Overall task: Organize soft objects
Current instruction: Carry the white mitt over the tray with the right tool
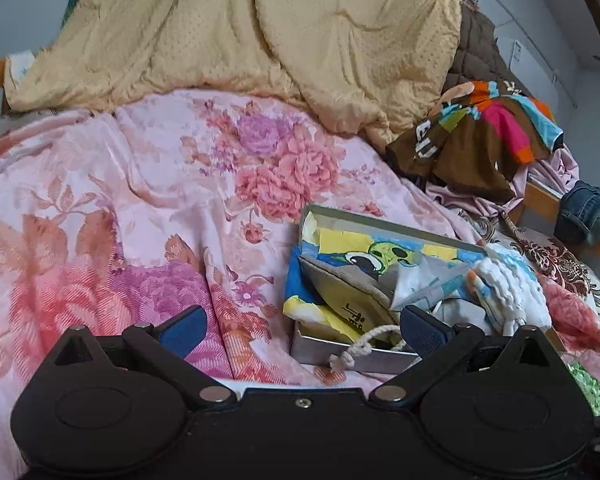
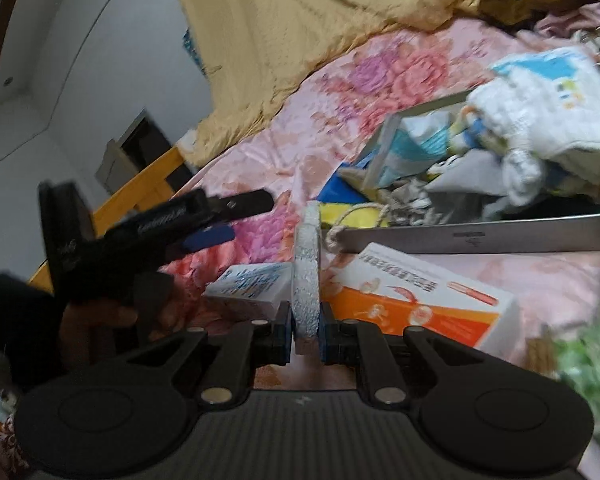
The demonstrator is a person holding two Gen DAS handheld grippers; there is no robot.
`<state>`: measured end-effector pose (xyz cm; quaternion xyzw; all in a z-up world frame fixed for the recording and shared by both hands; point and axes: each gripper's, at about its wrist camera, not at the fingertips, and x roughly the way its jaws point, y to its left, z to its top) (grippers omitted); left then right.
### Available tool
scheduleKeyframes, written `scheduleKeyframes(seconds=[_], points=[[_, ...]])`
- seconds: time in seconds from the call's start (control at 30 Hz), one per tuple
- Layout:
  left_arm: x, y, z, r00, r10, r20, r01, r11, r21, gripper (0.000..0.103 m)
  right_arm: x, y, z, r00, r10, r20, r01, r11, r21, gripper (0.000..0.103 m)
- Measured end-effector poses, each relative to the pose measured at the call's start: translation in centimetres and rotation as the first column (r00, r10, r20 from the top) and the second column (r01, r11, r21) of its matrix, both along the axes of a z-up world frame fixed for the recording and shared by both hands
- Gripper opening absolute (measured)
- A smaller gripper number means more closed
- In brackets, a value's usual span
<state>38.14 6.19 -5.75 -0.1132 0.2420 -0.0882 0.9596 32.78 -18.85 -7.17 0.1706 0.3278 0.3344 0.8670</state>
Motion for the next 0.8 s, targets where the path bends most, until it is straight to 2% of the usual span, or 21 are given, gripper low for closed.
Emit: scheduleKeyframes(seconds=[0.1,0.33,0.43,0.5,0.6,0.67,0.8], points=[[1.9,0.2,0.5,0.998,-0.040,-0.041,0.040,0.999,-0.001,0.102,1.1,0.7,0.5,0.998,0.058,0.013,-0.058,0.998,-0.034,0.014],[7.2,1.2,2.8,0.988,-0.138,-0.068,0.138,0.990,0.002,0.102,3.5,3.2,1.8,0.988,0.153,0.033,-0.148,0.981,-0.129,0.014],[9.3,1.3,4.8,0.972,-0.220,-0.084,0.225,0.973,0.058,0.102,4.3,4.3,2.0,0.981,0.194,0.001,-0.190,0.965,-0.179,0.014],[9.9,1.8,5.8,0.965,-0.246,-0.086,0.253,0.964,0.076,0.102,4.9,5.0,2.4,0.972,0.237,-0.003,-0.232,0.947,-0.221,0.014],[9.8,3.3,6.0,0.974,-0.214,-0.067,0.217,0.975,0.037,0.102,6.0,6.2,3.1,0.946,0.324,0.013,-0.306,0.906,-0.293,0.014],[9.5,4.2,4.9,0.986,-0.153,-0.061,0.153,0.988,-0.003,0.102,6.8,7.1,3.4,0.929,0.368,0.033,-0.337,0.881,-0.333,0.014],[9.2,5.7,2.3,0.997,-0.045,-0.058,0.040,0.995,-0.090,0.102,7.2,8.3,3.5,0.910,0.406,0.087,-0.350,0.863,-0.364,0.014]])
